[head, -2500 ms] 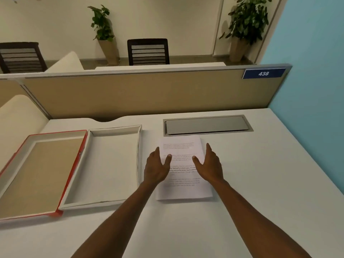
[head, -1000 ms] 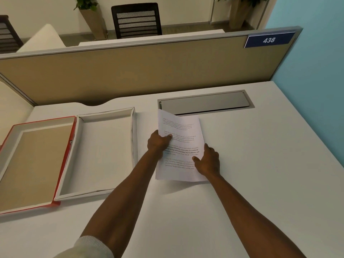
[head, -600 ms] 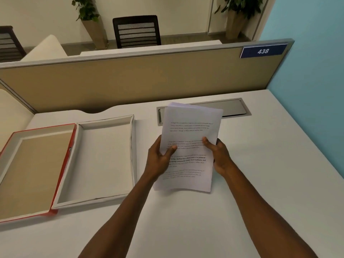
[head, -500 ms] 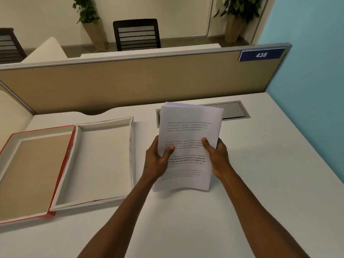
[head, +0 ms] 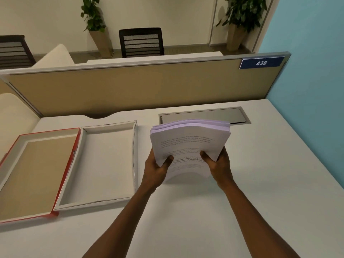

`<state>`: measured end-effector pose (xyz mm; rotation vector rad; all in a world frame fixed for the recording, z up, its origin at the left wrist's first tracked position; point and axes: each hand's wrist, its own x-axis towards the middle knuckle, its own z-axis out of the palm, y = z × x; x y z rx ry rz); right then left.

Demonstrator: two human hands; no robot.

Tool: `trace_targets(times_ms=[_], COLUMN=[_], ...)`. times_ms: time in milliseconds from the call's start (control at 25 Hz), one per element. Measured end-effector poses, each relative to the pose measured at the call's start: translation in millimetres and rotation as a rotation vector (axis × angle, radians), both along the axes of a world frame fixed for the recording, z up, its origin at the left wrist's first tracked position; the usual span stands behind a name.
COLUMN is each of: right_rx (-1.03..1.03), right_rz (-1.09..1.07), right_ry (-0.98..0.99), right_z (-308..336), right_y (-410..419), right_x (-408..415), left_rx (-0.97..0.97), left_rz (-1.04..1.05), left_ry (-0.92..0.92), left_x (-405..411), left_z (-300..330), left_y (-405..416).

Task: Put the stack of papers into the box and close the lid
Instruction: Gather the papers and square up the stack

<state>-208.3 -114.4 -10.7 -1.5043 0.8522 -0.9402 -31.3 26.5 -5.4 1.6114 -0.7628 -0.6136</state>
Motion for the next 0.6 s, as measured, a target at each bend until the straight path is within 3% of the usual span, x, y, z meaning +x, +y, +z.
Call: trace_targets(times_ms=[240,600], right_rx=[0.048,-0.045], right_rz=[-0.023,0.057], right_ry=[0.053,0.182], right_z=[-7,-15], right_y=[0,5], right_x=[-3,-18], left_rx=[-0.043,-0.029], left_rz=[0.039,0.063], left_ry=[-0.073,-0.087], left_x=[-17,-20], left_z=[5,0], left_y=[1,6])
